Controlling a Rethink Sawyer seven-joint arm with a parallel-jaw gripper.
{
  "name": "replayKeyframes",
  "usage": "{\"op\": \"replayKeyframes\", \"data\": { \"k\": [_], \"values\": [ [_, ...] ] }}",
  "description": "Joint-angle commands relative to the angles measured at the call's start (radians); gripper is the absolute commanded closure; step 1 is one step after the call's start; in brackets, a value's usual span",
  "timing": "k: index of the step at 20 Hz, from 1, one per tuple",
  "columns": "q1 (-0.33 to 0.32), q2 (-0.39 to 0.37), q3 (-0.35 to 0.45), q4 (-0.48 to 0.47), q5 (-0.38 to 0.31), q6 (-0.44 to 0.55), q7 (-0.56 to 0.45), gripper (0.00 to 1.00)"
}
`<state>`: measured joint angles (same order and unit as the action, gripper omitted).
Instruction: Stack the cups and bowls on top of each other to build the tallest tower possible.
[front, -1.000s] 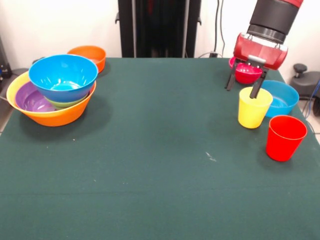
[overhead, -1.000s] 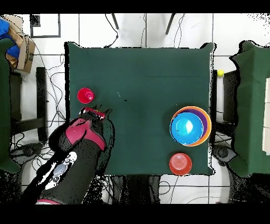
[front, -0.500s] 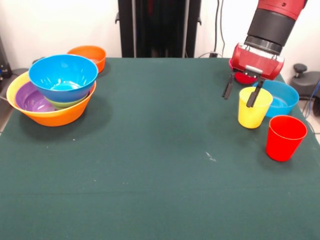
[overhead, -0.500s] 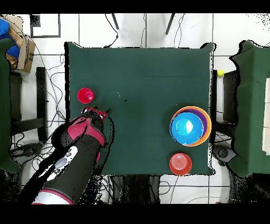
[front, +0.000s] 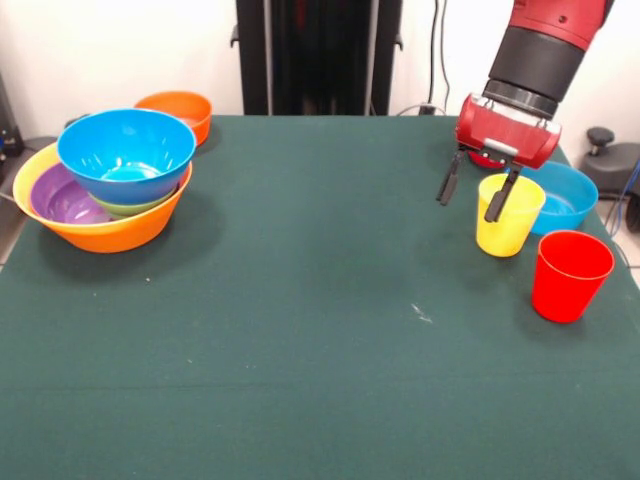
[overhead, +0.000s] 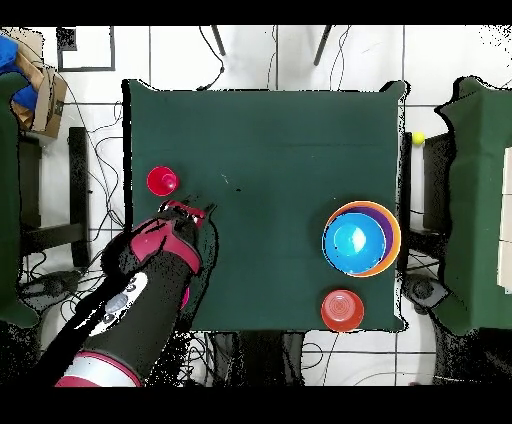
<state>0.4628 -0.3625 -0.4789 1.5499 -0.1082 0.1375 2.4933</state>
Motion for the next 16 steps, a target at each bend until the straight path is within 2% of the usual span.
{"op": "replayKeyframes", "data": {
  "k": [1, 4, 10, 16],
  "values": [
    [0.023, 0.007, 0.057, -0.056, 0.036, 0.145, 0.066, 0.00],
    [0.018, -0.043, 0.081, -0.022, 0.038, 0.164, 0.062, 0.00],
    [0.048, -0.072, 0.077, 0.010, 0.043, 0.165, 0.082, 0.00],
    [0.055, -0.152, 0.097, 0.074, 0.045, 0.182, 0.083, 0.00]
  ]
}}
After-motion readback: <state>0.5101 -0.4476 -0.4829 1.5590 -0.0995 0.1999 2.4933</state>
